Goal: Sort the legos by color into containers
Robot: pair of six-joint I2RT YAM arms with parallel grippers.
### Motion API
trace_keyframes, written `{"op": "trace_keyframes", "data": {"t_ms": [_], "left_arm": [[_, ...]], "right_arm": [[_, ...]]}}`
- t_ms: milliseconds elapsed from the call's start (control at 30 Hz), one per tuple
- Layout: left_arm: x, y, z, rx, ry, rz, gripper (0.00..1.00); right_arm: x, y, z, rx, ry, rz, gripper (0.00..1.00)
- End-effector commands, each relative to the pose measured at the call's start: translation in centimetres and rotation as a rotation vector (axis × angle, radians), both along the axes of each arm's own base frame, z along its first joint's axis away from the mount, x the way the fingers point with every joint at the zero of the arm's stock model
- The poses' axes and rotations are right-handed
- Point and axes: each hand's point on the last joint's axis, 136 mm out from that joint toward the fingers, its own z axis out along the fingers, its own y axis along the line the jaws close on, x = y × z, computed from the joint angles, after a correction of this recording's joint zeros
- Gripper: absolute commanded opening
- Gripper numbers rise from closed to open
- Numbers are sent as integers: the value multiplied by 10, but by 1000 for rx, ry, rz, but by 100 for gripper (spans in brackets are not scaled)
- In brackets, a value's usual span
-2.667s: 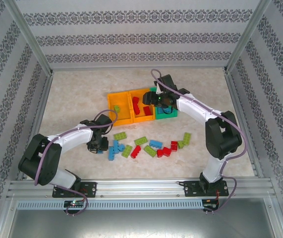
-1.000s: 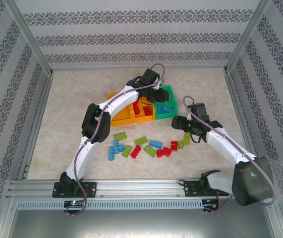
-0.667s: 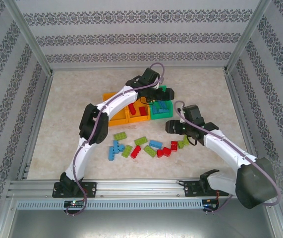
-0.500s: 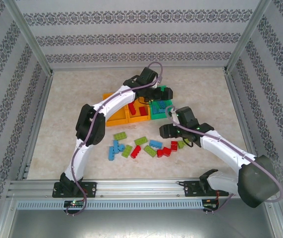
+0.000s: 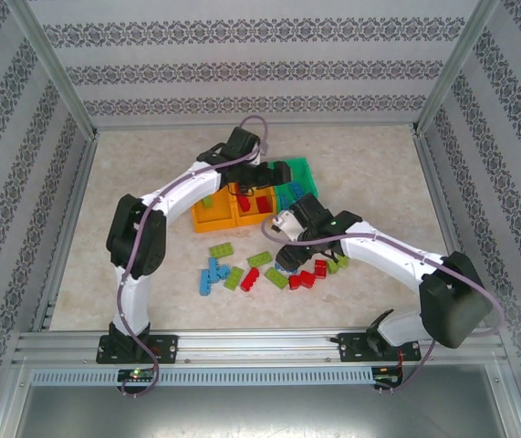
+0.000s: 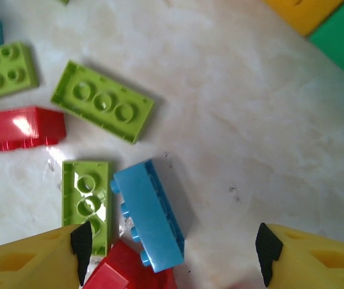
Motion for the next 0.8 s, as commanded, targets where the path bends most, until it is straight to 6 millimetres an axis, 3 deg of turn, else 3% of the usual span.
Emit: {"op": "trace_keyframes", "data": {"t_ms": [0, 167, 333, 767], "left_arm": [[7, 22, 25, -35, -62, 65, 100], [-4, 56, 29, -8, -76, 116, 100], [-13, 83, 25, 5, -73, 167, 100], [-33, 107, 10, 26, -40, 204, 99]], "right_arm": [[-14, 4, -8, -55, 35, 115, 74], [-27, 11, -27, -115, 85, 186, 73], [-23, 11, -39, -162, 100, 184, 70], [-15, 7, -53, -215, 103, 194, 50]]}}
